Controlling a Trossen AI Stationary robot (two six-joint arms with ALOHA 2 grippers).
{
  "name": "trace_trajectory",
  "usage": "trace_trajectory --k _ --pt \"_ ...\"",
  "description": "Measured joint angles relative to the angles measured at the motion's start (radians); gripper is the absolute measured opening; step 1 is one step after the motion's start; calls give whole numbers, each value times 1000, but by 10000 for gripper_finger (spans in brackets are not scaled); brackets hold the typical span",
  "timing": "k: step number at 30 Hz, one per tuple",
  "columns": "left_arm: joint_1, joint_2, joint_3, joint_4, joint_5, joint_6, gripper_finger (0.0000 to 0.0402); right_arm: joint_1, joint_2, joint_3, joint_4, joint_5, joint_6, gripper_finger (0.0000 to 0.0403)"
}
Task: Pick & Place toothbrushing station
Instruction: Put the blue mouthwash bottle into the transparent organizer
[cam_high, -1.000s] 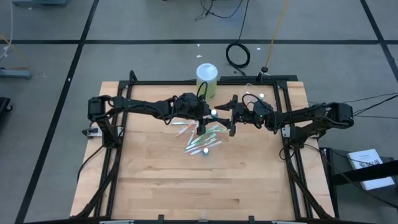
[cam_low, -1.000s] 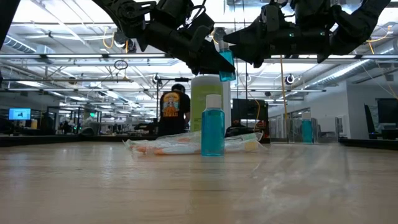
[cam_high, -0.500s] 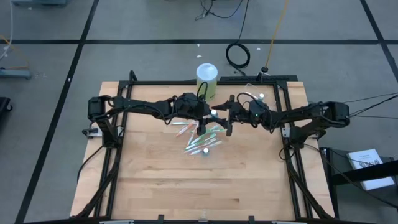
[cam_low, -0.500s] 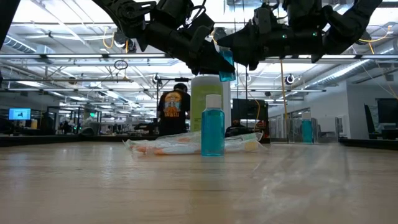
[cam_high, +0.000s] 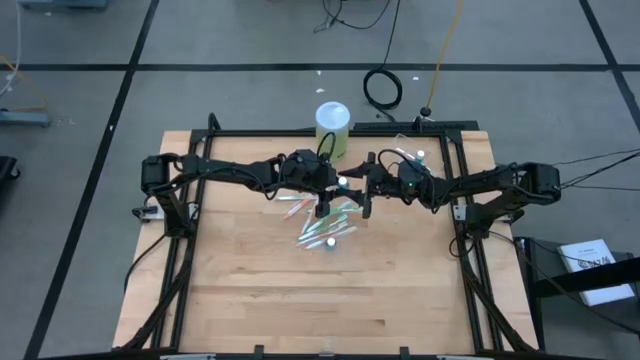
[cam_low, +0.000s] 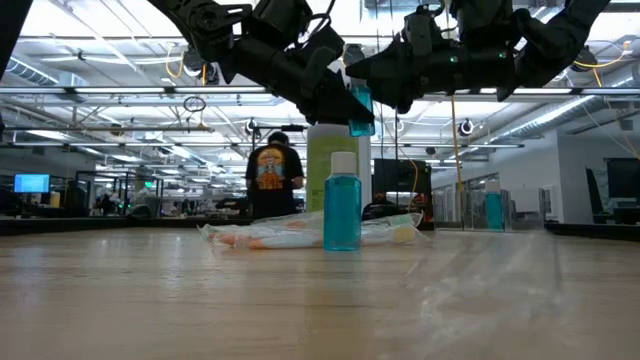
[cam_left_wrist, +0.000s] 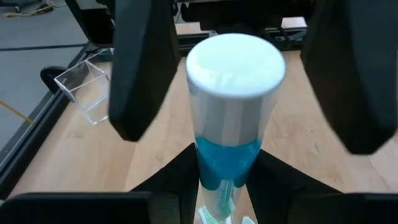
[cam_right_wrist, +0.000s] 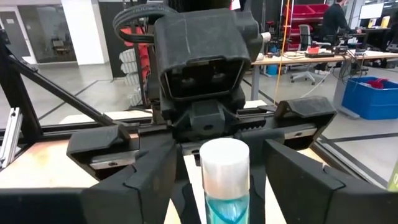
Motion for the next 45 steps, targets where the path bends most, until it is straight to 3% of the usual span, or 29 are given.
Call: trace_trajectory --k 11,29,45 --pt "0 0 0 -1 0 3 122 0 0 -1 -14 0 -8 169" --pt "0 0 0 -7 0 2 122 0 0 -1 -14 0 -23 111" --pt "-2 0 0 -16 0 -6 122 0 0 -2 -14 0 -23 100"
